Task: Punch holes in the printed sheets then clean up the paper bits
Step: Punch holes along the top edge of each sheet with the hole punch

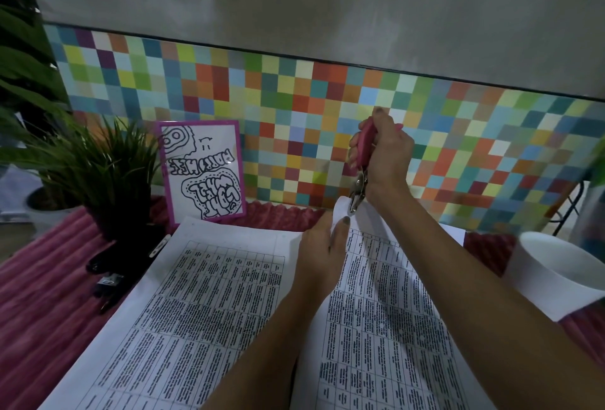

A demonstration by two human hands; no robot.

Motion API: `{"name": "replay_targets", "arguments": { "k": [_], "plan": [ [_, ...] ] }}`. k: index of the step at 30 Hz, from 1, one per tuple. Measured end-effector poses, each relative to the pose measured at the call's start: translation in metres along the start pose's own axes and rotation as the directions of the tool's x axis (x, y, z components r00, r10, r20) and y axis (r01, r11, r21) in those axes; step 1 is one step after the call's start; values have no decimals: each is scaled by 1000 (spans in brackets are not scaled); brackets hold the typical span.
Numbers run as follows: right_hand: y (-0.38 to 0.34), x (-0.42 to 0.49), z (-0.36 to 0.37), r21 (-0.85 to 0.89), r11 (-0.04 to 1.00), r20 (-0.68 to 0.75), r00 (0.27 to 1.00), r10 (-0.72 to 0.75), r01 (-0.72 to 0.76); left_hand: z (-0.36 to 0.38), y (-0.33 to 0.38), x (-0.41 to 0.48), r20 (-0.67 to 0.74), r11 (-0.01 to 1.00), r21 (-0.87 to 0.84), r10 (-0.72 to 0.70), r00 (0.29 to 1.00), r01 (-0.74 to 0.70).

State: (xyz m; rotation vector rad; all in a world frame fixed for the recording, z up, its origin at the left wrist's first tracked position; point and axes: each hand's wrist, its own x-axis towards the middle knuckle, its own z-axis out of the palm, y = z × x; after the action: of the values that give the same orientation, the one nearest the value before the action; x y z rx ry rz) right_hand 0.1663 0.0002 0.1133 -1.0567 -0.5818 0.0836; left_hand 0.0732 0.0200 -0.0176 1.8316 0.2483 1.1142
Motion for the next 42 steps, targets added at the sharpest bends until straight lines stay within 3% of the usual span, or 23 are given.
{"name": "replay_targets", "arguments": {
  "k": [14,22,30,34,37,42],
  "plan": [
    [3,-1,-1,10,1000,-38,999,-3,4,-1,-2,2,24,996,-34,-78,997,79],
    [4,-6,1,8,999,10,999,40,-40,-4,-4,2,-55,999,46,24,998,-21],
    [-4,-6,-11,-76,993,95,990,100,-93,0,-2,1,-81,970,237,83,993,-62],
    [-6,-7,-13,19,980,98,976,195,-197,-2,-1,2,-128,945,324,91,988,-45],
    [-7,-5,-11,-18,965,120,957,262,-262,-2,-1,3,-129,936,350,84,988,-34],
    [-8,-5,-7,-132,967,33,974,225,-219,-1,0,2,-123,949,315,69,990,-27]
  ]
}}
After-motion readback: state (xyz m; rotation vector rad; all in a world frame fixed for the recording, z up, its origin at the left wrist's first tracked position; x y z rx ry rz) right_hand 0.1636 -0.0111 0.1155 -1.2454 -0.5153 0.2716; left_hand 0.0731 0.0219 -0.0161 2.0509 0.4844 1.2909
